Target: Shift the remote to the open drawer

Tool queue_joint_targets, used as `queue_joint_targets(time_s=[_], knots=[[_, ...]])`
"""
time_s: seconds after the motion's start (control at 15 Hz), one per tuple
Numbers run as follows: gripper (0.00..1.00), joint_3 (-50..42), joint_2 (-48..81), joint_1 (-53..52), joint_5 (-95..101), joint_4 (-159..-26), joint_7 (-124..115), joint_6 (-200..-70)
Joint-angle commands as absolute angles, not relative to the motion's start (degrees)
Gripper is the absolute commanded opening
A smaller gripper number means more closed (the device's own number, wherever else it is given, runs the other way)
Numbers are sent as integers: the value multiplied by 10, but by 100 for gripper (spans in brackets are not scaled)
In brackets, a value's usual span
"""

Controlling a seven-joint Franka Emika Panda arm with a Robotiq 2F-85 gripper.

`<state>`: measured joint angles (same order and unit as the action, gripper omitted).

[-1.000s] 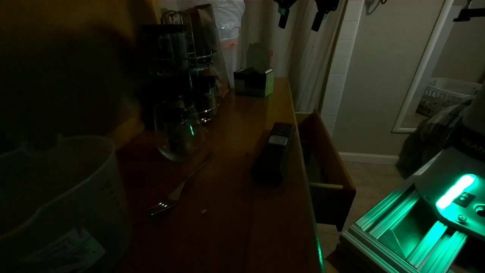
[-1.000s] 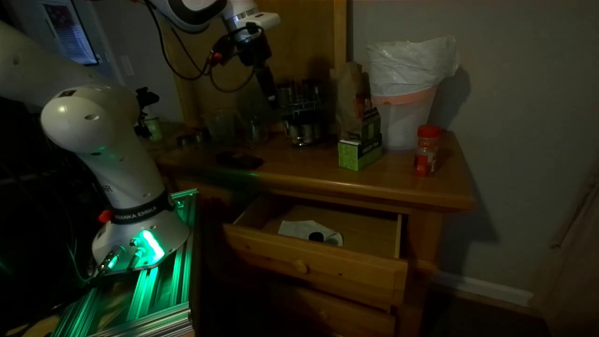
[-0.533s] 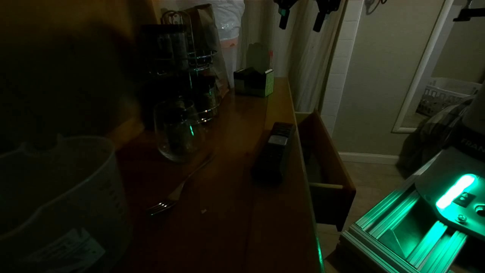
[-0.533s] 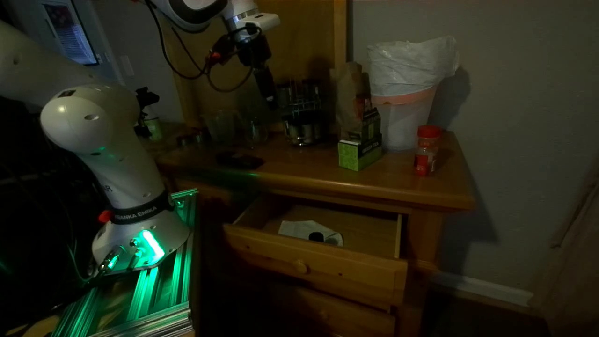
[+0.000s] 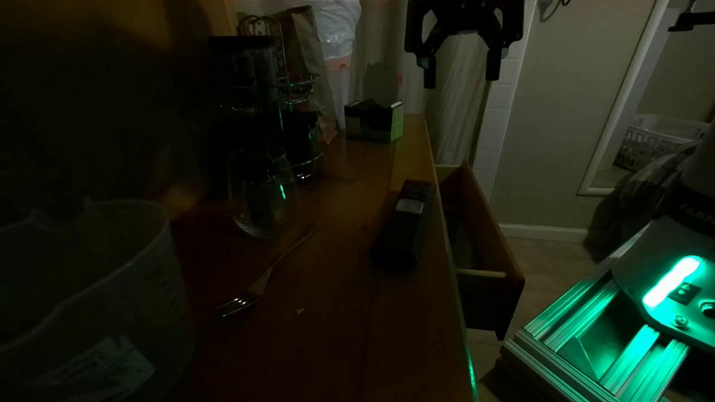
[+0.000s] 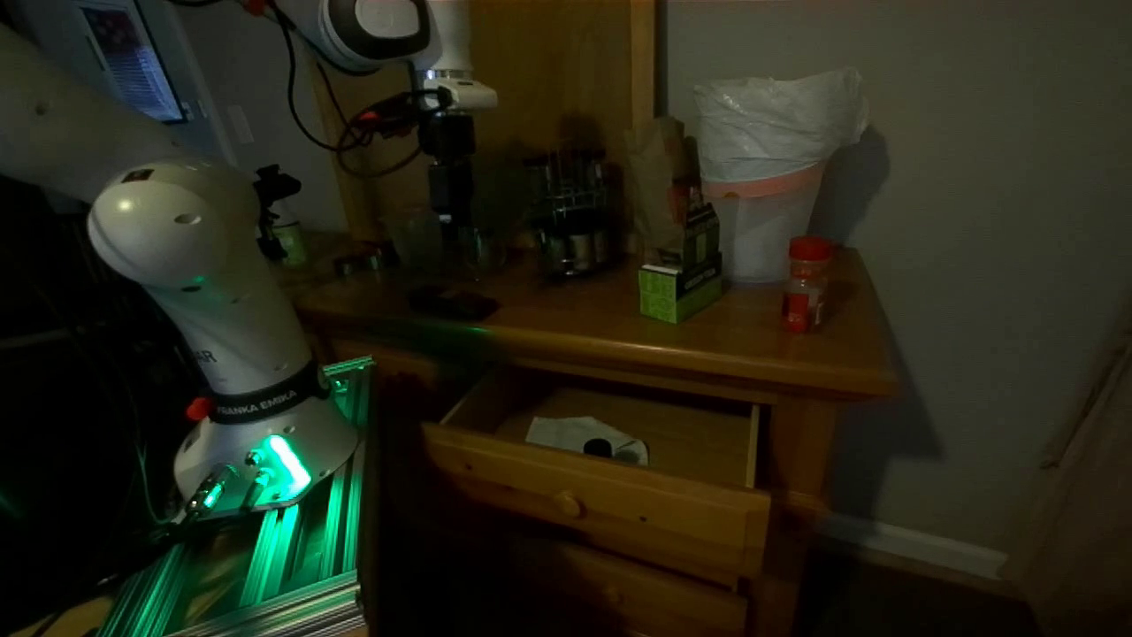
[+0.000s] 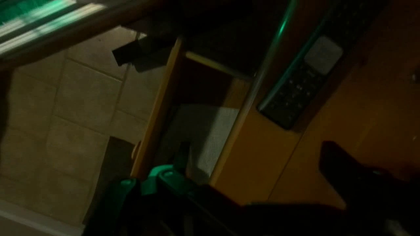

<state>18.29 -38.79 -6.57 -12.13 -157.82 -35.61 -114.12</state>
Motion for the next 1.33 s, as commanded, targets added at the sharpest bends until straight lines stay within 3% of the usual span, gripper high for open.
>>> queue_joint_targets(time_s=[0.0,0.47,0.8,1.27], knots=[[100,158,-389,-123,-221,-1577,-343,-1098],[100,168,-390,-128,-235,-1577,-336,-1101],[100,236,-359,-117,-257,-1579,-543,-1112],[100,295,-287,-152,-453,-1581,-561,-1239]])
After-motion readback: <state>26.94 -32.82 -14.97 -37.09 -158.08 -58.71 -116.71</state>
